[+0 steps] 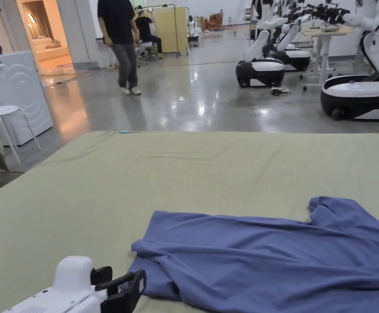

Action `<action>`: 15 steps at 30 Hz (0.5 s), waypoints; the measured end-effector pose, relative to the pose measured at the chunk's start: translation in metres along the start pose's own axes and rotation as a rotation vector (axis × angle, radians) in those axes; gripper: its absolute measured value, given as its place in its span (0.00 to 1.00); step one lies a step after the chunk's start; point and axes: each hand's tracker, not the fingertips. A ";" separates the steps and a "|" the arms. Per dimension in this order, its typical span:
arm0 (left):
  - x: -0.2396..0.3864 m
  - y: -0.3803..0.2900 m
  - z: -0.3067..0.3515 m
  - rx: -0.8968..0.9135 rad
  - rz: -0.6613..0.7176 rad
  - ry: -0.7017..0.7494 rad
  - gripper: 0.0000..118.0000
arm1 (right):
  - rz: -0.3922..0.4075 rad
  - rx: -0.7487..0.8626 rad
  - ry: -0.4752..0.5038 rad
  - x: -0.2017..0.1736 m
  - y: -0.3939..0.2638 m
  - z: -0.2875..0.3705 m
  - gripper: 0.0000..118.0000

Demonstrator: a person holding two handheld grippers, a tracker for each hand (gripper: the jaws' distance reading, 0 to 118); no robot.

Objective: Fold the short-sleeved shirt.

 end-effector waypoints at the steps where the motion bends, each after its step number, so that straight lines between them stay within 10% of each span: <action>1: -0.008 0.001 -0.013 -0.020 0.021 -0.013 0.56 | -0.008 -0.002 -0.003 -0.003 0.002 0.002 0.00; 8: -0.039 0.003 -0.102 -0.254 0.068 0.128 0.55 | -0.079 -0.024 -0.027 0.011 -0.002 0.004 0.00; 15: -0.031 0.003 -0.134 -0.375 0.032 0.166 0.21 | -0.115 -0.070 -0.070 0.027 -0.011 0.001 0.00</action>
